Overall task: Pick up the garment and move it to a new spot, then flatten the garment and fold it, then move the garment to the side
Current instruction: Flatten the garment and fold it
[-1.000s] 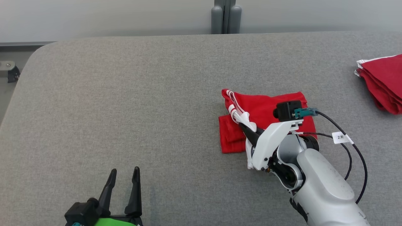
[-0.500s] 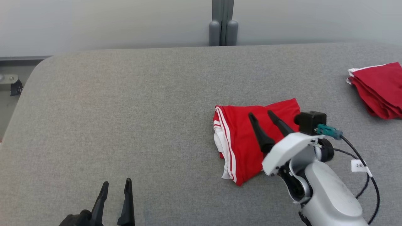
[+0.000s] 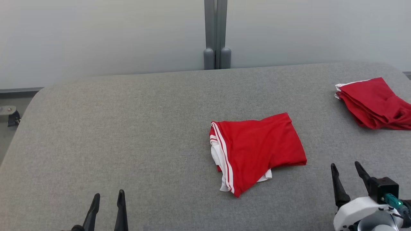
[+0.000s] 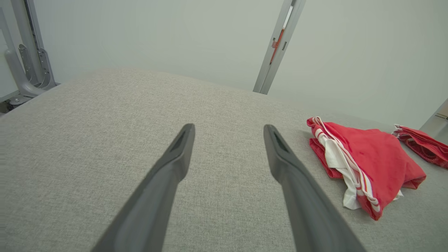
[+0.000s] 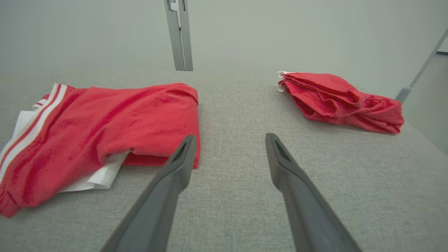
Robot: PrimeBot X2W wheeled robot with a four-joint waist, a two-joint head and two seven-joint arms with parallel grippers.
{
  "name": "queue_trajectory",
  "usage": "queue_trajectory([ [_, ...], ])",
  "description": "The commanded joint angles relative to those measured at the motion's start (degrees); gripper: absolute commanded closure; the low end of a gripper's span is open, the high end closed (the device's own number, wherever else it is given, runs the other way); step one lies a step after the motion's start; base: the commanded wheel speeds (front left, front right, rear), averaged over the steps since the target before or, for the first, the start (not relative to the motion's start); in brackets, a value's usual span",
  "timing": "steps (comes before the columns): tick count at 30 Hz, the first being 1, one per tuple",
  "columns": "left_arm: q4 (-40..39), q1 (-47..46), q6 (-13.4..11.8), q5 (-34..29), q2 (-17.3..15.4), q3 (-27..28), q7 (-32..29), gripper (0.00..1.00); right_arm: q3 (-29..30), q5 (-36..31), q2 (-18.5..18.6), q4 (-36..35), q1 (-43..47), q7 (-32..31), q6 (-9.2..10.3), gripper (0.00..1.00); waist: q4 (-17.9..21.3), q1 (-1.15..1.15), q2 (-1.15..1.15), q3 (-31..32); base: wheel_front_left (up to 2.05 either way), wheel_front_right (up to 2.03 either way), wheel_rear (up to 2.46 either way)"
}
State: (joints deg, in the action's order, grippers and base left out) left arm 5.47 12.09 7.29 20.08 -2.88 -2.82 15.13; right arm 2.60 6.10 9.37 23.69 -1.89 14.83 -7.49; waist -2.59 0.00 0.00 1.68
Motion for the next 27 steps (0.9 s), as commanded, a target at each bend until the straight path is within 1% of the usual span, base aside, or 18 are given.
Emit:
queue_trajectory([
  [1, -0.46, 0.89, -0.25, -0.28, -0.06, 0.40, -0.02, 0.00, 0.95, -0.54, -0.77, -0.76, 0.54, 0.39, 0.02, 0.00, 0.18, 0.00, 0.00, 0.16, 0.00, 0.00, 0.00],
  [4, -0.81, 1.17, -0.29, -0.26, -0.06, 0.79, -0.03, 0.00, 1.89, -1.44, -1.78, -1.79, 1.71, 0.36, 0.03, 0.00, 0.34, 0.00, 0.00, 0.06, 0.00, 0.00, 0.00],
  [6, -0.95, 1.16, -0.29, -0.37, -0.06, 0.93, -0.02, 0.00, 1.45, -1.77, -2.39, -2.50, 1.17, 0.37, 0.02, 0.00, 0.36, 0.00, 0.00, -0.13, 0.00, 0.00, 0.00],
  [7, -0.99, 1.12, -0.28, -0.40, -0.06, 0.97, -0.02, 0.00, 1.03, -1.88, -2.61, -2.72, 0.65, 0.37, 0.02, 0.11, 0.36, 0.00, 0.00, -0.25, 0.00, 0.00, 0.00],
  [8, -1.06, 1.03, -0.27, -0.41, -0.06, 0.97, -0.03, 0.00, 0.38, -1.92, -2.82, -2.84, -0.15, 0.38, 0.03, 0.60, 0.35, 0.00, 0.00, -0.47, 0.00, 0.00, 0.00],
  [9, -1.12, 0.91, -0.26, -0.41, -0.06, 0.92, -0.02, 0.00, -0.44, -2.04, -2.93, -3.00, -0.97, 0.38, 0.02, 0.93, 0.32, 0.00, 0.00, -0.72, 0.00, 0.00, 0.00],
  [10, -1.12, 0.69, -0.24, -0.38, -0.06, 0.79, -0.02, 0.00, -1.48, -2.04, -3.24, -2.86, -2.04, 0.38, 0.03, 1.00, 0.25, 0.00, 0.00, -1.02, 0.00, 0.00, 0.00],
  [13, -1.03, -0.12, -0.15, -0.38, -0.06, 0.04, -0.02, 0.00, -5.07, -2.98, -4.26, -0.86, -5.98, 0.38, 0.02, 1.00, -0.26, 0.00, 0.00, -2.02, 0.00, 0.00, 0.00],
  [16, -0.91, -1.27, -0.02, -0.32, -0.06, -0.73, -0.02, 0.00, -8.21, -4.77, -5.19, 3.57, -11.10, 0.35, 0.03, 1.00, -1.15, 0.00, 0.00, -3.46, 0.00, 0.00, 0.00],
  [17, -0.82, -1.57, 0.01, -0.24, -0.07, -1.00, -0.02, 0.00, -9.10, -4.93, -5.60, 6.07, -12.96, -0.15, 0.03, 1.00, -1.50, 0.00, 0.00, -3.80, 0.00, 0.00, 0.00],
  [19, -0.51, -1.78, 0.08, 0.01, -0.07, -1.36, -0.02, 0.00, -10.28, -5.99, -6.05, 10.77, -16.14, -0.57, 0.03, 1.00, -2.17, 0.00, 0.00, -4.40, 0.00, 0.00, 0.00],
  [22, -0.32, -2.88, 0.19, -0.03, -0.06, -2.08, -0.02, 0.00, -9.37, -7.66, -6.22, 17.24, -20.68, -0.45, 0.03, 1.00, -3.52, 0.00, 0.00, -5.40, 0.00, 0.00, 0.00],
  [24, -0.06, -3.38, 0.13, -0.36, -0.07, -2.58, -0.02, 0.00, -10.62, -6.52, -6.45, 20.67, -23.17, -0.21, 0.03, 1.00, -4.40, 0.00, 0.00, -5.91, 0.00, 0.00, 0.00],
  [27, 0.44, -3.92, 0.21, -0.74, -0.07, -3.11, -0.02, 0.00, -14.37, -3.20, -6.47, 24.87, -25.68, -0.07, 0.03, 1.00, -5.47, 0.00, 0.00, -6.25, 0.00, 0.00, 0.00],
])
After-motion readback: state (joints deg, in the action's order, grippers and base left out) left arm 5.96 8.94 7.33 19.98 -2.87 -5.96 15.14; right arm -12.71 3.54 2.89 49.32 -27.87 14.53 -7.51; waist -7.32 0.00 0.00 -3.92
